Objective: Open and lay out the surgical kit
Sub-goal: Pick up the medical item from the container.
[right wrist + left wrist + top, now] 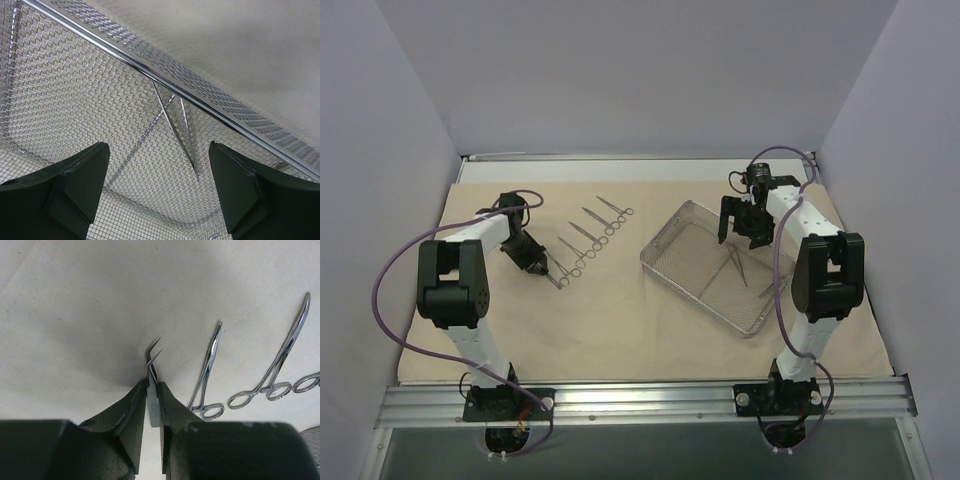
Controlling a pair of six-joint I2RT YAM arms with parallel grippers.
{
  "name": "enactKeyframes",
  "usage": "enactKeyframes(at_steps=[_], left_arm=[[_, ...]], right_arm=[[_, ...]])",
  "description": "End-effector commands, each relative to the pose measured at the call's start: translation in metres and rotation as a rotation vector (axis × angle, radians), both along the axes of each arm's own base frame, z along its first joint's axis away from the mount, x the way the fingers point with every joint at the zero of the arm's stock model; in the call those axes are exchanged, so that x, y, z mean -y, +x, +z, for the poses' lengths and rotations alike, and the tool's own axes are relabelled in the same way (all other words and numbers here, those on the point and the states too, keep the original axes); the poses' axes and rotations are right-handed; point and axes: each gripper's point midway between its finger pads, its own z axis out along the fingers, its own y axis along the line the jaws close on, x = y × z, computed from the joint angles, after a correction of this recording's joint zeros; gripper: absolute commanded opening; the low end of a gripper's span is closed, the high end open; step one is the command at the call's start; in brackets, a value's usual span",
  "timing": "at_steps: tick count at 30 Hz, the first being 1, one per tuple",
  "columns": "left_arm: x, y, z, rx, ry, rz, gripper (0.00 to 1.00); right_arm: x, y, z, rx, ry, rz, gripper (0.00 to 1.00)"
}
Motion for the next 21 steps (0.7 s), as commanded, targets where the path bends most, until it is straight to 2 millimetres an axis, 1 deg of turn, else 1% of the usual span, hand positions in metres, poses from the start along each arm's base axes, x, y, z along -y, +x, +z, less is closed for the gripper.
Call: enactKeyframes(at_steps=[1, 6, 9, 10, 13, 14, 16, 17, 18, 19, 21], left_arm=[[-0.004, -0.007, 0.000, -0.009, 0.008, 0.003, 0.25], [-0.005, -0.009, 0.000, -0.012, 0.008, 0.006, 0.26], [-0.007, -0.010, 0.003, -0.016, 0.007, 0.008, 0.39], [-0.007, -0.012, 0.004, -0.018, 0.008, 0.006, 0.48], [-0.005, -0.013, 0.013, -0.001, -0.003, -0.004, 0.56], [-0.005, -0.012, 0.018, 0.010, -0.005, -0.006, 0.60], [-0.004, -0.014, 0.023, 0.013, -0.011, -0.018, 0.62], [-0.004, -0.011, 0.031, 0.036, -0.012, -0.021, 0.63], [-0.004, -0.011, 0.035, 0.039, -0.013, -0.026, 0.64], [-0.004, -0.009, 0.039, 0.052, -0.014, -0.036, 0.64], [-0.002, -0.006, 0.052, 0.082, -0.022, -0.055, 0.65]], right_arm=[[0.006, -0.001, 0.000, -0.007, -0.020, 0.000, 0.82], [0.008, -0.002, -0.007, -0.017, -0.023, -0.003, 0.82], [0.014, -0.002, -0.013, -0.031, -0.038, -0.007, 0.82], [0.017, -0.001, -0.015, -0.032, -0.049, -0.010, 0.82], [0.021, 0.002, -0.023, -0.038, -0.070, -0.005, 0.82], [0.023, 0.003, -0.026, -0.039, -0.080, -0.006, 0.80], [0.022, 0.003, -0.036, -0.049, -0.077, 0.005, 0.70], [0.020, 0.004, -0.039, -0.050, -0.066, 0.012, 0.66], [0.019, 0.002, -0.043, -0.057, -0.062, 0.015, 0.62], [0.018, 0.003, -0.045, -0.053, -0.059, 0.014, 0.62], [0.018, -0.001, -0.048, -0.063, -0.054, 0.014, 0.62]])
